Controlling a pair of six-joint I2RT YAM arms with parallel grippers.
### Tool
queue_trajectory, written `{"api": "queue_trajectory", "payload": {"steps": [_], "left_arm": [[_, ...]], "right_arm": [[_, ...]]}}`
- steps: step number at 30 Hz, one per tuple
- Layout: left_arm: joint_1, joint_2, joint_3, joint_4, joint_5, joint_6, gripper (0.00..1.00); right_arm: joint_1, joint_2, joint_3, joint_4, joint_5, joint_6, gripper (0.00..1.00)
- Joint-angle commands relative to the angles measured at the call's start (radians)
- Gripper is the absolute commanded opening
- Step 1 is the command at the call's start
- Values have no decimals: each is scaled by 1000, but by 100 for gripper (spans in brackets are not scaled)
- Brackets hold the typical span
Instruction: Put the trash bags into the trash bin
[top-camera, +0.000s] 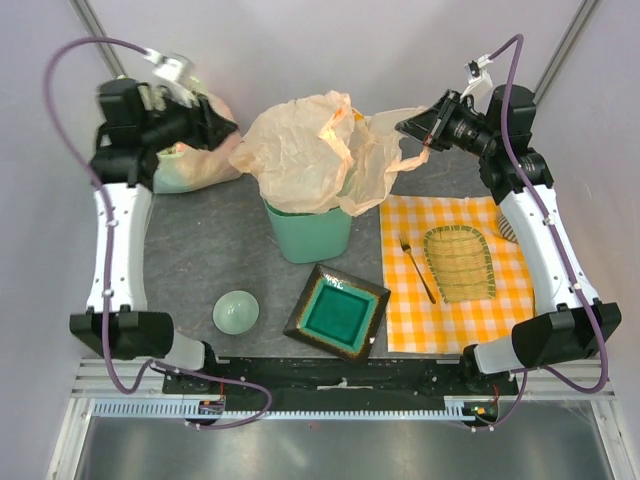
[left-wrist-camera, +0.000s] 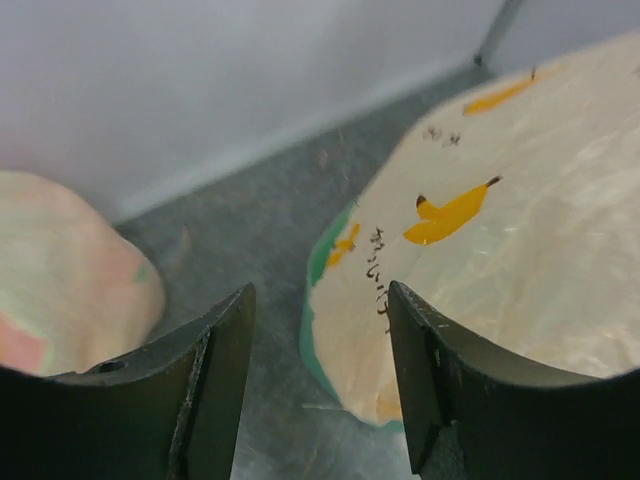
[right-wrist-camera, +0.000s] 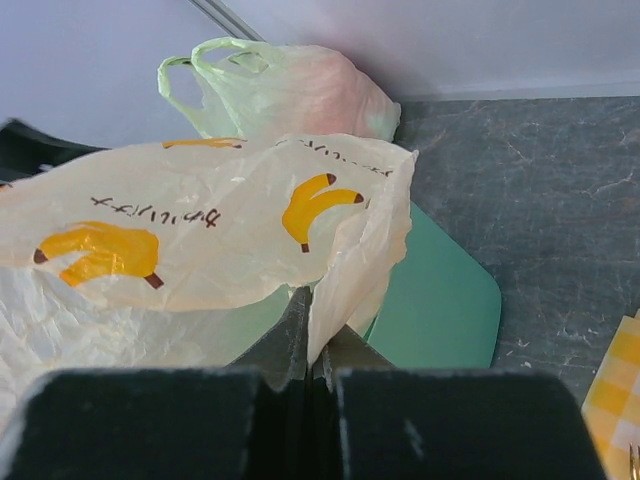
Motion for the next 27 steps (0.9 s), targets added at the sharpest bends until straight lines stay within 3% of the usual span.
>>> {"api": "queue_trajectory", "payload": {"steps": [1, 9, 10, 14, 18, 22, 27], "left_arm": [[-196, 54, -43, -202, -93, 248, 60], [-460, 206, 0, -229, -298, 265, 37], [-469, 253, 6, -231, -341, 264, 32], [-486, 341, 66, -298, -424, 274, 30], [-480, 347, 110, -352, -459, 310, 39], [-443, 310, 199, -374, -372, 290, 59], [-374, 249, 369, -370, -306, 256, 65]], "right_arm": [[-5, -11, 54, 36, -29, 10, 0], [-1, -4, 66, 140, -52, 106, 0], [-1, 1, 69, 139, -52, 105, 0], [4, 15, 65, 139, -47, 97, 0], [13, 16, 42, 160, -43, 100, 0], [25, 18, 28, 179, -41, 103, 0], [39, 27, 36, 205, -39, 108, 0]]}}
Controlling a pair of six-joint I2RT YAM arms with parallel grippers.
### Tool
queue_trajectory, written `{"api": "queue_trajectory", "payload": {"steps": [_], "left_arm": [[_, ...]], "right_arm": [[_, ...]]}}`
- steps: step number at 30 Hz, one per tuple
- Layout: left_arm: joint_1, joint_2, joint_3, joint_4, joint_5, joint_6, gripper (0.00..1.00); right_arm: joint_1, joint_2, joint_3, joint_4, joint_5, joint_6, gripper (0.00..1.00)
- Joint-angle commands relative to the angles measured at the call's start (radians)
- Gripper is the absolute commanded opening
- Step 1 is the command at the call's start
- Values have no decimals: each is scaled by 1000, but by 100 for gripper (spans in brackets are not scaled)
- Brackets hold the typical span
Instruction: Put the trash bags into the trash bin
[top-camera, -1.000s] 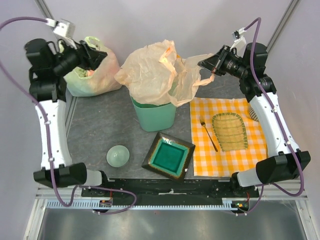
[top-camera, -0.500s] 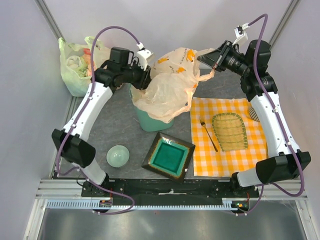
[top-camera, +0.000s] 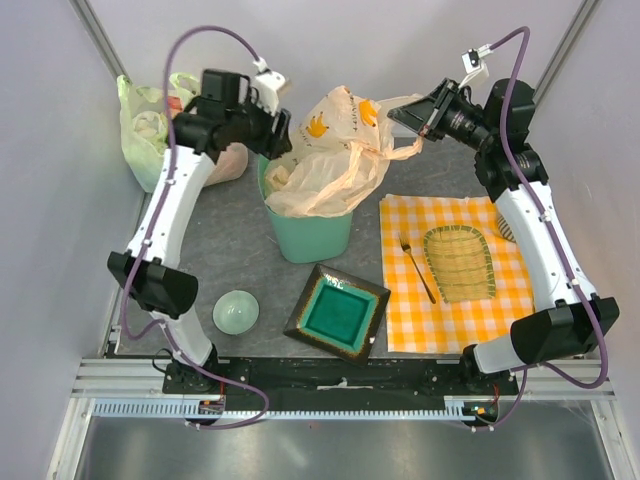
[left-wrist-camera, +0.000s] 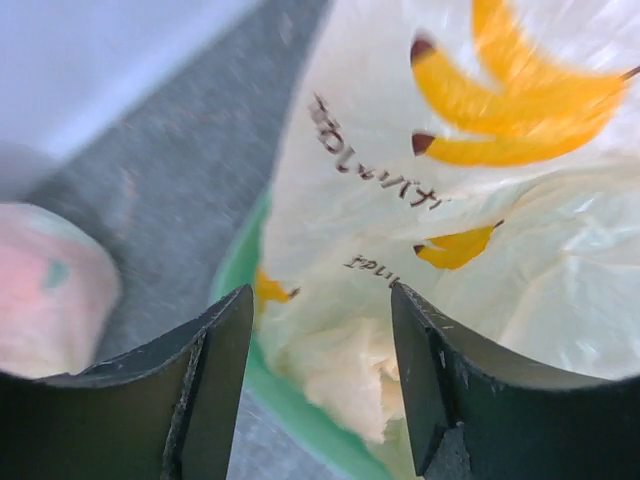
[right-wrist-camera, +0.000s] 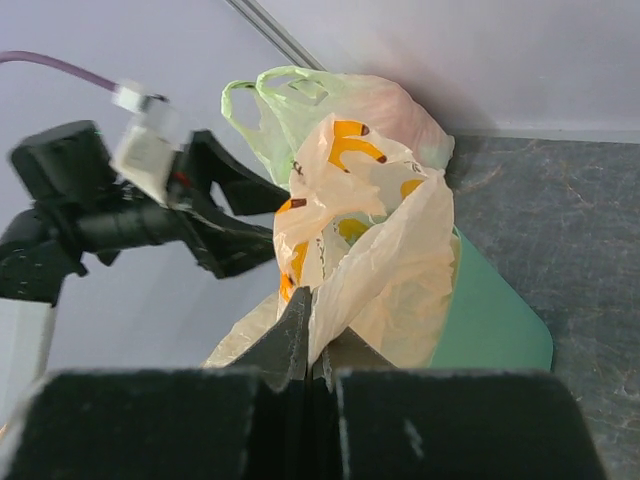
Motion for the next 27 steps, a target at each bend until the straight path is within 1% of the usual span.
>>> {"api": "queue_trajectory", "payload": {"steps": [1, 3, 4, 6, 7, 9, 10, 14, 18, 21, 24, 25, 26, 27], "left_arm": [[59, -129, 151, 8, 110, -5, 66], [63, -161, 142, -11, 163, 23, 66], [64, -173, 129, -14, 234, 23, 69], [63, -199, 73, -15, 323, 32, 72], [58, -219, 54, -9, 375, 29, 80], [35, -222, 23, -8, 396, 36, 87], [26, -222, 19, 1, 396, 38, 91], [-19, -192, 8, 61, 359, 29, 93], [-97, -144, 3, 80, 304, 30, 94], [-112, -140, -53, 147, 252, -9, 94], [-111, -129, -104, 193, 128, -52, 95], [-111, -123, -109, 193, 70, -56, 88], [-108, -121, -125, 192, 49, -53, 81], [-99, -126, -133, 195, 33, -57, 67]], "right_arm": [[17, 6, 11, 78, -5, 18, 0], [25, 6, 11, 90, -5, 20, 0], [34, 6, 11, 95, -4, 17, 0], [40, 9, 12, 103, -2, 17, 0], [46, 11, 14, 106, -2, 17, 0], [52, 14, 17, 115, -2, 18, 0], [59, 14, 20, 123, -4, 21, 0], [85, 21, 21, 163, -20, 37, 0], [112, 35, 23, 172, -27, 48, 0], [132, 49, 34, 172, -27, 46, 0], [146, 64, 38, 173, -24, 38, 0], [149, 69, 41, 173, -19, 34, 0], [152, 72, 41, 172, -14, 31, 0], [155, 80, 40, 173, -11, 29, 0]]}}
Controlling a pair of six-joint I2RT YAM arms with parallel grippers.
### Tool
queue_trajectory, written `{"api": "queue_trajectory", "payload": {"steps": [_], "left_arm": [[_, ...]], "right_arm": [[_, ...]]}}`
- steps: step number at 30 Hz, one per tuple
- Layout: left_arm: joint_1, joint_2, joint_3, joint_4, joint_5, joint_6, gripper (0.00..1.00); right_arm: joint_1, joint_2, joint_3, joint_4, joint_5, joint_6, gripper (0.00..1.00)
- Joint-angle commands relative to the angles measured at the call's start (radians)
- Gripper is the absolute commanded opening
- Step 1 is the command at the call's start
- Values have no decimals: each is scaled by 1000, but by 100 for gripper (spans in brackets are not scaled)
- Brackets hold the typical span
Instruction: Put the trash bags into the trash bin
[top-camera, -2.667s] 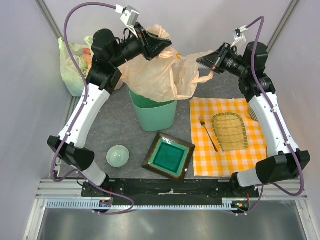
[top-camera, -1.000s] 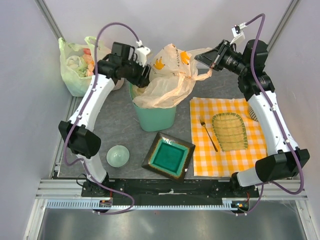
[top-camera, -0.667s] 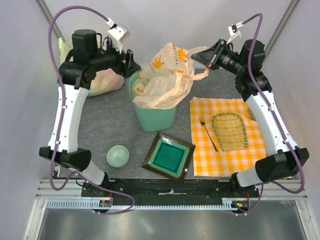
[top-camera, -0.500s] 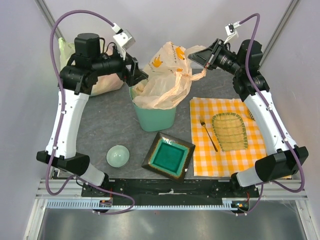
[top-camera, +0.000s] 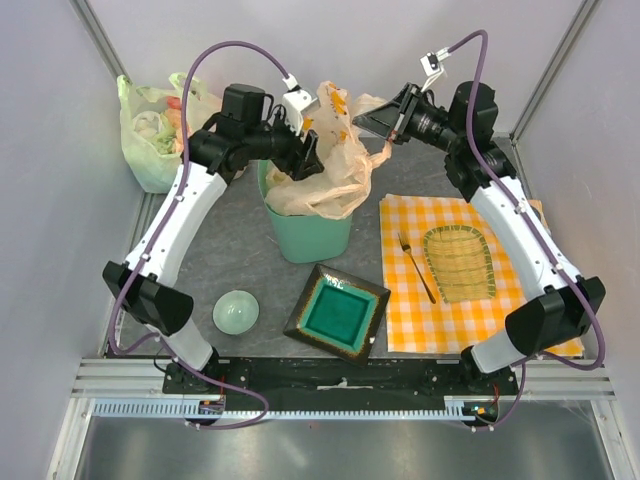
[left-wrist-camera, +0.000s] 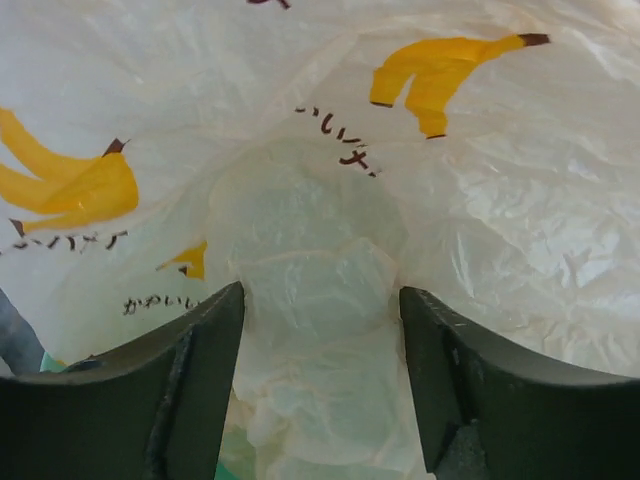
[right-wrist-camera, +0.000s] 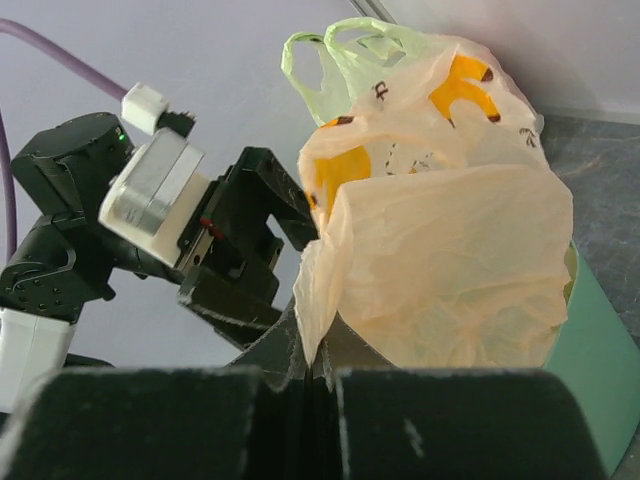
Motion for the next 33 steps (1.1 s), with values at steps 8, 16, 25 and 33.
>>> {"api": "queue_trajectory", "payload": {"steps": [8, 16, 25, 33], "left_arm": [[50, -66, -225, 117, -230, -10, 13], [58, -9, -261, 114, -241, -28, 8], [236, -133, -101, 194, 64, -136, 67], [58, -261, -98, 28, 244, 108, 93]], "right_arm": [[59, 70, 45, 48, 57, -44, 0], [95, 138, 38, -12, 112, -129, 0], [95, 112, 48, -56, 132, -196, 0], [94, 83, 64, -50, 103, -161, 0]]}}
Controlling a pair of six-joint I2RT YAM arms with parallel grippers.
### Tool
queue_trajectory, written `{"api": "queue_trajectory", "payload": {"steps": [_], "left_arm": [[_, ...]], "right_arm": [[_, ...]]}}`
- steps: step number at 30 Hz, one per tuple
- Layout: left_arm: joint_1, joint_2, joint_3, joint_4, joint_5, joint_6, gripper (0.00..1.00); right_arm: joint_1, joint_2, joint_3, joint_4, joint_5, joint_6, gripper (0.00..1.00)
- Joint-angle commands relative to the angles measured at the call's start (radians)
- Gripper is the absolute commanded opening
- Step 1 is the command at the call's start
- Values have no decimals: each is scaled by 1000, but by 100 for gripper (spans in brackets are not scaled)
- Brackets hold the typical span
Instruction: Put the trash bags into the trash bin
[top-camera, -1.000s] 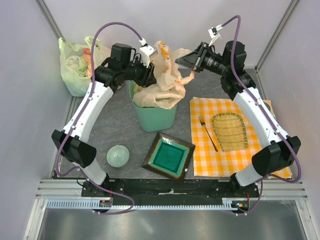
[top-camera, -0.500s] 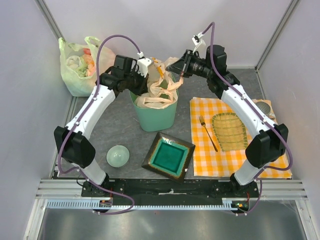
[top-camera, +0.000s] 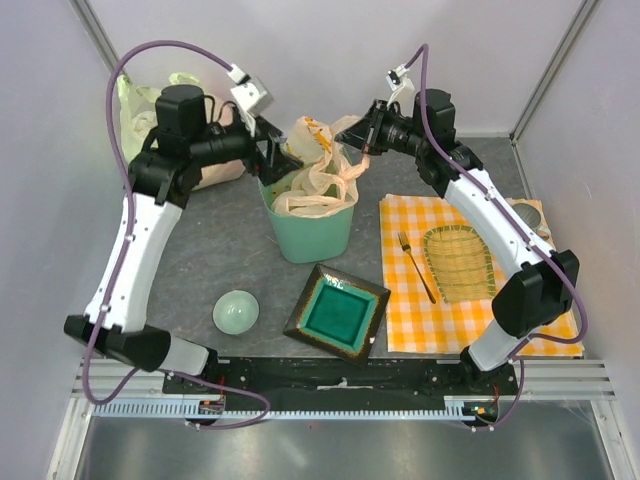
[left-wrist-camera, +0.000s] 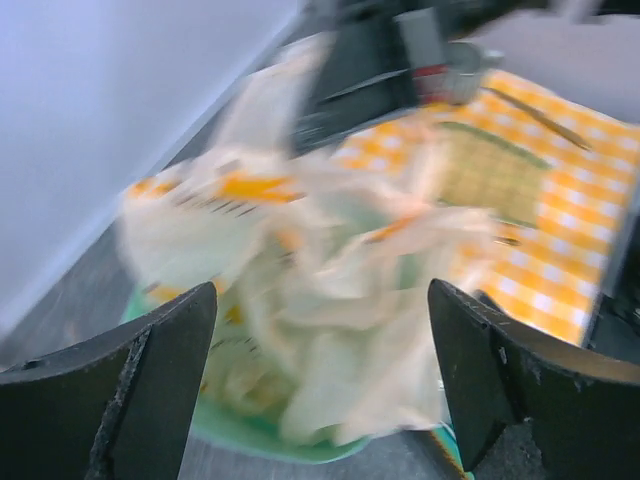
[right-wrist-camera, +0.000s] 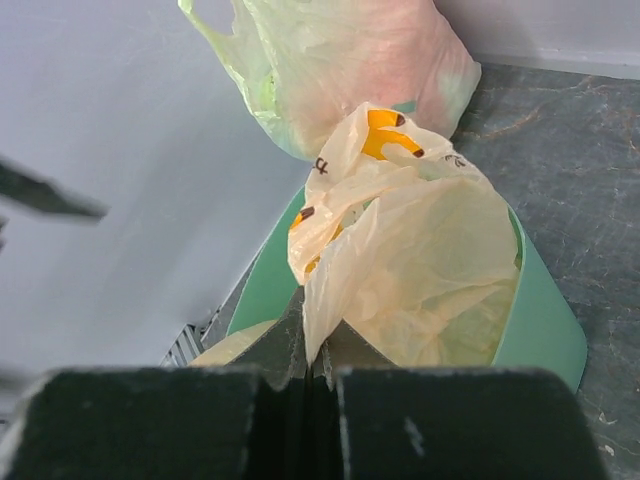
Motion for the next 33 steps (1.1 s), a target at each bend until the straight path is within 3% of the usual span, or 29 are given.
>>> {"api": "queue_trajectory", "payload": {"steps": [1, 7, 13, 19, 21, 23, 27, 29, 33], "left_arm": [[-190, -76, -15, -83, 71, 166, 93], [-406, -24, -38, -99, -160, 230, 94], [-447, 33, -52, -23, -369, 102, 90], [-448, -4, -109, 26, -487, 102, 70], [-441, -31, -136, 39, -471, 88, 57], [-401, -83, -156, 53, -434, 67, 37], [-261, -185, -222, 75, -294, -43, 12], [-159, -243, -253, 66, -218, -91, 6], [4, -327, -361, 39, -156, -157, 2]], "right_arm": [[3, -63, 45, 27, -18, 8, 0], [9, -82, 25, 14, -27, 15, 0], [17, -102, 7, 11, -22, 15, 0], [17, -111, -1, 1, -21, -1, 0], [18, -114, -2, -3, -21, -7, 0], [15, -119, 5, -22, -22, -30, 0], [5, -136, 15, -74, -24, -82, 0], [-12, -152, 7, -109, -36, -117, 0], [-51, -186, -17, -215, -77, -217, 0]]}}
